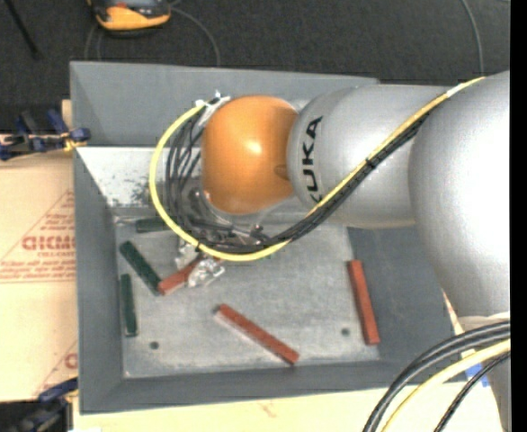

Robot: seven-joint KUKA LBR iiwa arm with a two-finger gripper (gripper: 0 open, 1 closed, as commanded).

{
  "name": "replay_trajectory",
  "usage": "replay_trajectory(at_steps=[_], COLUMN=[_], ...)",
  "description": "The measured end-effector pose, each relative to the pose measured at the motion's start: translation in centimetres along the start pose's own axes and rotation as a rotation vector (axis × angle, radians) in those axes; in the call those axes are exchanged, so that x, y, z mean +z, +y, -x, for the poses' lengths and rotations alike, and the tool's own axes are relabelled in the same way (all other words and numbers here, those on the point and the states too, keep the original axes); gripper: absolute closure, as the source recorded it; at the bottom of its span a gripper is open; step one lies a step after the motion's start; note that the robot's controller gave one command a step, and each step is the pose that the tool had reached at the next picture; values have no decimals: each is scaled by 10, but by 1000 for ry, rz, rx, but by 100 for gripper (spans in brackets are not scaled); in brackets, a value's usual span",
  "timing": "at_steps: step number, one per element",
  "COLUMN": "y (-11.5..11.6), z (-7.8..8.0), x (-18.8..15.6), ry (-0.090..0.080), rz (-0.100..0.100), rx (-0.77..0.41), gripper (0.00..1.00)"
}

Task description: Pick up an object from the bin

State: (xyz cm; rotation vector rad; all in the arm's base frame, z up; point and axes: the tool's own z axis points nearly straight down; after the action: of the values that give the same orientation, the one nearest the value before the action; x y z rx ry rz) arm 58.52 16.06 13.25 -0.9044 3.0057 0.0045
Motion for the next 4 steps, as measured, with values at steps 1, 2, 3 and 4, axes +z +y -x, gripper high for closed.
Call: replay_trajectory(at_steps=[1, 2, 3, 4], y=[0, 0, 0, 0], z=[0, 0, 0, 0], x=[0, 0, 0, 0], ry=[1, 1, 2, 2], rz=[0, 0, 0, 0], rx=[1, 2, 3, 4], gripper=[100, 100, 100, 100])
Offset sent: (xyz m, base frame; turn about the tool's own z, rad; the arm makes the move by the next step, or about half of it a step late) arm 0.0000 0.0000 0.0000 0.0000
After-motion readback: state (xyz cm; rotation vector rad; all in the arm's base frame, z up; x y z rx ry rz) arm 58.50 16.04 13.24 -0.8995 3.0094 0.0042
